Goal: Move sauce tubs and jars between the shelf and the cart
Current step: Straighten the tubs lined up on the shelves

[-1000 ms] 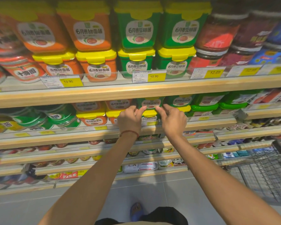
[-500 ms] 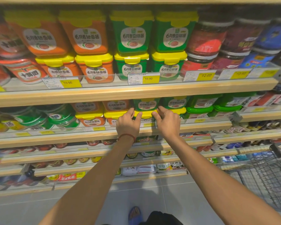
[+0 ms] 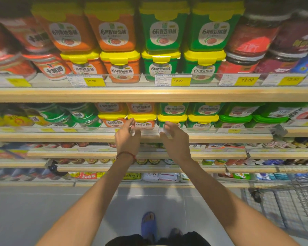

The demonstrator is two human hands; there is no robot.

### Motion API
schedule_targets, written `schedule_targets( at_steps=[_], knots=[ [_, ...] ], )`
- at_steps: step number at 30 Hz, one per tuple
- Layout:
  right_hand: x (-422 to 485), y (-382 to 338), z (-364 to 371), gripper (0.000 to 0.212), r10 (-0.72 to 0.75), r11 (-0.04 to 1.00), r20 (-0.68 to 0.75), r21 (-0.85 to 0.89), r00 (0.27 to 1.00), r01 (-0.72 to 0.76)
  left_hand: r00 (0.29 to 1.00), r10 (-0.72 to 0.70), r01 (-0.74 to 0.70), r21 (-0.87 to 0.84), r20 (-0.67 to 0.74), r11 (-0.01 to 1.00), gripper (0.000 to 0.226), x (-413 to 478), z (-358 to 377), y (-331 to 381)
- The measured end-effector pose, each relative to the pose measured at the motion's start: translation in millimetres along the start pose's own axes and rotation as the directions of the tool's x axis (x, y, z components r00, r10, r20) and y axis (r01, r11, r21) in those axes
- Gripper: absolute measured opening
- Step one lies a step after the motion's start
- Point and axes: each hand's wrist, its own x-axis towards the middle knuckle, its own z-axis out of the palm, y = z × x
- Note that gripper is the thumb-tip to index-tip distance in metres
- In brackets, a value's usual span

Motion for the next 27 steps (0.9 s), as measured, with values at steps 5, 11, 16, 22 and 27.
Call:
schedule_targets(
  at_steps=[5, 11, 16, 22, 27],
  knots=[
    [11, -7, 27, 0.063, 0.025, 0.995, 0.071, 0.090, 0.997, -0.031, 0.999, 0.030, -0.030, -0.001, -0.041, 1.000, 0.037, 18, -5, -15],
    [22, -7, 55, 0.091, -0.011, 1.000, 0.157, -0.019, 0.988, 0.015, 0.996, 0.084, -0.086, 0.050, 0.037, 0.995, 0.010, 41, -5, -30],
    [25, -13, 60, 0.112, 0.033, 0.994, 0.195, 0.098, 0.980, -0.053, 0.984, 0.092, -0.074, -0.118, 0.151, 0.990, 0.030, 36, -10, -32],
    [24, -3, 56, 0.103, 0.045, 0.964, 0.209, 0.246, 0.977, -0.097, 0.986, -0.037, 0.084, -0.289, 0.165, 0.954, 0.058, 31, -10, -30],
    [24, -20, 50, 0.054, 0.107, 0.860, 0.210, 0.471, 0.972, -0.196, 0.978, -0.099, 0.173, -0.450, 0.183, 0.876, 0.070, 34, -14, -31]
  ],
)
